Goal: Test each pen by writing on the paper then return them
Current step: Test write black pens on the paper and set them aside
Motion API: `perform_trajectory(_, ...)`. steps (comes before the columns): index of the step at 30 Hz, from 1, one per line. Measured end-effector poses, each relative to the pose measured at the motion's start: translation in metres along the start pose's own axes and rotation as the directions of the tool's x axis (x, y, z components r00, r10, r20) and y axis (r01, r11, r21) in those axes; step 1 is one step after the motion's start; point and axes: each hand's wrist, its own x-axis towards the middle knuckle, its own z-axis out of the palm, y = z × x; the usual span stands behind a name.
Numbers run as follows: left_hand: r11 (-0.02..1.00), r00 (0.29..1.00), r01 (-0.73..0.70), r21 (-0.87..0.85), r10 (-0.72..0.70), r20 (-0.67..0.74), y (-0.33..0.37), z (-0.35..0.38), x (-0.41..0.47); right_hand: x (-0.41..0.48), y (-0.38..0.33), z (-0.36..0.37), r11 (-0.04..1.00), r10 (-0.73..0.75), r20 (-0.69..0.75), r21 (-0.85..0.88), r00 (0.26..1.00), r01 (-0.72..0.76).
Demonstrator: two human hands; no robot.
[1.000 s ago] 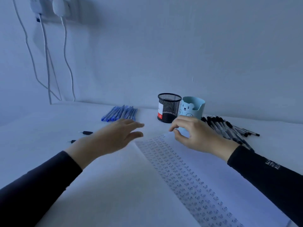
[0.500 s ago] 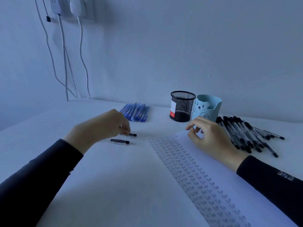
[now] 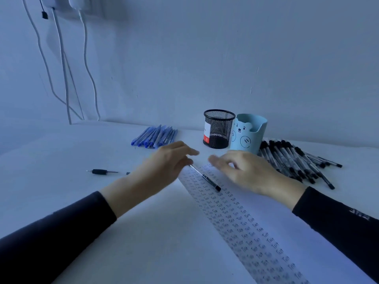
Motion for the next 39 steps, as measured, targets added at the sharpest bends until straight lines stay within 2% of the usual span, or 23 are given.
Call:
perform_trajectory(3, 0.99, 0.991, 0.135, 0.025, -0.135, -0.016, -0.014, -0.005, -0.003, -0.006, -0.016, -0.005, 0.968, -0.091, 0.043, -0.232, 0.995, 0.098)
perform_trajectory(5, 0.975, 0.976, 0.21, 0.069, -0.213, 0.042, -0.017, -0.004, -0.006, -0.005, -0.015, -0.007, 0.965, -0.089, 0.085, -0.24, 0.992, 0.107)
perform_trajectory(7, 0.957, 0.956, 0.266, 0.119, -0.278, 0.095, -0.016, -0.002, -0.008, -0.001, -0.007, -0.011, 0.992, -0.043, 0.059, -0.118, 0.997, 0.049)
perform_trajectory(9, 0.947, 0.944, 0.293, 0.128, -0.308, 0.116, -0.013, -0.001, -0.008, 0.005, 0.003, -0.018, 0.979, 0.062, 0.001, 0.193, 0.998, -0.061)
perform_trajectory(10, 0.947, 0.942, 0.295, 0.13, -0.311, 0.126, -0.011, -0.001, -0.007, 0.007, 0.007, -0.023, 0.913, 0.13, 0.007, 0.389, 0.991, -0.123)
perform_trajectory(12, 0.948, 0.93, 0.288, 0.139, -0.311, 0.194, -0.006, -0.003, -0.007, 0.011, 0.012, -0.033, 0.649, 0.221, 0.083, 0.731, 0.972, -0.21)
perform_trajectory(14, 0.955, 0.905, 0.253, 0.151, -0.289, 0.312, -0.001, -0.004, -0.008, 0.013, 0.012, -0.042, 0.394, 0.222, 0.101, 0.9, 0.97, -0.184)
perform_trajectory(15, 0.959, 0.887, 0.229, 0.164, -0.275, 0.37, 0.002, -0.004, -0.009, 0.013, 0.01, -0.045, 0.32, 0.203, 0.076, 0.937, 0.976, -0.14)
perform_trajectory(18, 0.966, 0.85, 0.183, 0.183, -0.249, 0.465, 0.005, -0.005, -0.01, 0.013, 0.005, -0.047, 0.225, 0.15, 0.036, 0.972, 0.988, -0.07)
perform_trajectory(22, 0.967, 0.826, 0.205, 0.148, -0.253, 0.503, 0.003, -0.005, -0.01, 0.009, -0.003, -0.047, 0.14, 0.098, 0.262, 0.951, 0.96, -0.274)
perform_trajectory(24, 0.967, 0.821, 0.205, 0.154, -0.256, 0.511, 0.002, -0.006, -0.011, 0.007, -0.006, -0.044, 0.034, 0.119, 0.335, 0.939, 0.935, -0.341)
perform_trajectory(26, 0.964, 0.815, 0.195, 0.179, -0.261, 0.518, 0.004, -0.007, -0.01, 0.007, -0.006, -0.041, -0.065, 0.184, 0.345, 0.939, 0.92, -0.339)
perform_trajectory(29, 0.959, 0.807, 0.186, 0.215, -0.274, 0.523, 0.009, -0.01, -0.01, 0.006, -0.007, -0.044, -0.09, 0.23, 0.32, 0.947, 0.919, -0.308)
perform_trajectory(34, 0.953, 0.787, 0.204, 0.226, -0.297, 0.541, 0.017, -0.013, -0.009, 0.008, -0.013, -0.048, 0.029, 0.111, 0.242, 0.969, 0.964, -0.246)
perform_trajectory(35, 0.951, 0.778, 0.208, 0.229, -0.302, 0.551, 0.018, -0.014, -0.008, 0.009, -0.013, -0.045, 0.024, 0.086, 0.239, 0.97, 0.967, -0.242)
perform_trajectory(37, 0.95, 0.769, 0.211, 0.231, -0.307, 0.561, 0.02, -0.015, -0.008, 0.012, -0.011, -0.036, -0.028, 0.035, 0.301, 0.954, 0.953, -0.3)
perform_trajectory(39, 0.949, 0.761, 0.212, 0.232, -0.309, 0.571, 0.021, -0.015, -0.008, 0.014, -0.006, -0.025, 0.046, 0.032, 0.389, 0.92, 0.921, -0.39)
